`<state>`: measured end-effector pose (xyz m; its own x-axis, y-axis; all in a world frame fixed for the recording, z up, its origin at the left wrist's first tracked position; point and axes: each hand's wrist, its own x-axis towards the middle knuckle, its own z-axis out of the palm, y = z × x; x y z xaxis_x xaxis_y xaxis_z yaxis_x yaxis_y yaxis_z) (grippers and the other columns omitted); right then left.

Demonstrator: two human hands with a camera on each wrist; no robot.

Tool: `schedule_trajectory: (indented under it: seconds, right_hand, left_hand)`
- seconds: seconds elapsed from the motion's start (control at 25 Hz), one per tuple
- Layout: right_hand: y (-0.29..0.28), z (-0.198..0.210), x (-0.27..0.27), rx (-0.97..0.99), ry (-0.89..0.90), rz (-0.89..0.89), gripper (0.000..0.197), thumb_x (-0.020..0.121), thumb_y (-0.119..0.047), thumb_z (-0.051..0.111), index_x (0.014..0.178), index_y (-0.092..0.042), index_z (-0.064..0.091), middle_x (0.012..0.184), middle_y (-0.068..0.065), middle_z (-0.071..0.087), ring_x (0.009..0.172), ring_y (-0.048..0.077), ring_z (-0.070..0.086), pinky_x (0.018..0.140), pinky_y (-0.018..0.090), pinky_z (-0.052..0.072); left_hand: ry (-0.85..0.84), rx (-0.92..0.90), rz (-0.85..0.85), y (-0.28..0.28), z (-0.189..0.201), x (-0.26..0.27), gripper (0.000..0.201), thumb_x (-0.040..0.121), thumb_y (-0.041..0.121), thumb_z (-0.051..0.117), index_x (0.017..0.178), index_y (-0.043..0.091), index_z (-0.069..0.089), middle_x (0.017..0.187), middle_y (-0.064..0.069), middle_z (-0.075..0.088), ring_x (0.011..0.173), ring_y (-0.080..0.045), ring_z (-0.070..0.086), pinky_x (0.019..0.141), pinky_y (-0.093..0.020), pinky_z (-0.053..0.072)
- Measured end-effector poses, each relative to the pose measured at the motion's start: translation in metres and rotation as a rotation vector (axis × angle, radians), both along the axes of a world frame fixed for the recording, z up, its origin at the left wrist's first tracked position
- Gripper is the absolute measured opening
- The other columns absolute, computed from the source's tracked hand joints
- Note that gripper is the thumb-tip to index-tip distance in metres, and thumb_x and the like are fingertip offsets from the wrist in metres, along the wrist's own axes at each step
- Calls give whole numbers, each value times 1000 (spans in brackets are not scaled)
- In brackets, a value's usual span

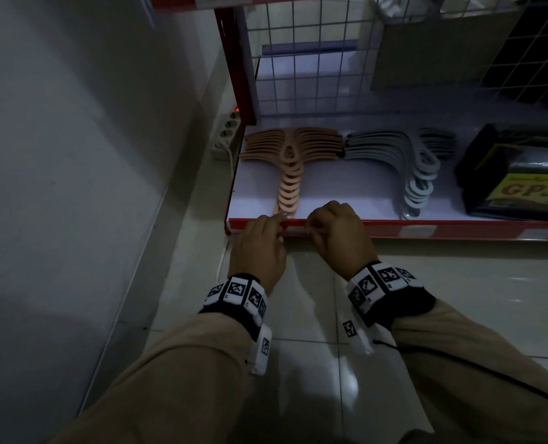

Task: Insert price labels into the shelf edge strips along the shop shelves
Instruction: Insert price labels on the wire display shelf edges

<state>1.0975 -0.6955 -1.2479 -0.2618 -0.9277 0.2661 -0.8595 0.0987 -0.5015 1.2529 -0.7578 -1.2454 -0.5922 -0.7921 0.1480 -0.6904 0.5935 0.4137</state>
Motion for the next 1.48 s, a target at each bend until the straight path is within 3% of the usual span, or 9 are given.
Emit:
schedule_trajectory:
  seconds: [0.2, 0.4, 0.52, 0.64, 0.72, 0.84, 0.92, 1.12, 1.48]
  right_hand:
    - [2, 9, -5, -131, -744, -168, 12, 82, -2, 69, 93, -6, 66, 77, 5, 70, 71, 4, 65, 64, 13, 49]
    - [4, 10, 6, -95, -1071, -175, 18, 81, 6, 66, 98, 1, 62, 84, 24, 71, 78, 25, 70, 75, 31, 56]
    - [3, 7, 10, -62, -954, -142, 17, 81, 3, 67, 97, 0, 63, 87, 19, 71, 85, 30, 69, 79, 37, 56]
    - [2, 13, 2, -74, -424, 15, 29, 82, -9, 68, 110, -12, 61, 103, 5, 67, 93, 20, 61, 81, 33, 51]
    - [-2, 20, -4, -79, -97, 187, 40, 82, -11, 65, 121, -15, 58, 114, 6, 62, 99, 23, 52, 83, 30, 41]
    - [-13, 27, -7, 54, 185, 302, 30, 84, -10, 61, 114, -14, 65, 102, 11, 64, 94, 28, 53, 74, 29, 35]
    - [-13, 27, -9, 82, 170, 263, 21, 87, -11, 59, 106, -13, 67, 96, 10, 65, 90, 28, 57, 73, 34, 44]
    - [-8, 16, -7, -129, -250, 19, 8, 89, -11, 58, 95, -10, 64, 89, 6, 69, 85, 24, 63, 75, 40, 51]
    - [-17, 2, 16, -35, -74, -19, 12, 89, -17, 59, 97, -16, 69, 90, 3, 69, 92, 27, 53, 79, 39, 41]
  left_hand:
    - [131, 112, 79, -8, 0, -13, 34, 99, 32, 43, 124, 13, 56, 115, -9, 58, 107, -23, 49, 90, -34, 42]
    - [246, 178, 71, -3, -4, -12, 30, 95, 35, 53, 114, 15, 63, 112, -9, 56, 106, -25, 49, 90, -36, 43]
    - [174, 162, 103, -4, -3, -11, 26, 93, 34, 55, 109, 16, 65, 114, -4, 57, 109, -24, 48, 92, -39, 38]
    - [26, 68, 98, -6, 1, -9, 22, 93, 32, 53, 107, 20, 65, 117, 1, 56, 111, -21, 46, 95, -41, 31]
    - [-106, -17, 37, -6, 4, -9, 21, 92, 29, 51, 108, 22, 63, 118, 1, 54, 111, -21, 45, 95, -43, 29]
    - [-205, -89, -13, -7, 8, -9, 25, 92, 27, 50, 114, 25, 61, 117, 1, 54, 110, -22, 46, 93, -41, 28]
    - [-197, -80, -22, -8, 9, -8, 28, 92, 26, 50, 119, 28, 58, 117, 2, 54, 112, -22, 46, 94, -41, 28]
    - [-222, -113, 2, -17, 10, 3, 39, 87, 20, 51, 125, 27, 48, 118, 5, 54, 111, -19, 47, 95, -37, 24]
    - [-194, -63, 56, -19, 6, 14, 40, 90, 17, 48, 128, 29, 45, 116, 1, 52, 110, -23, 45, 92, -39, 31]
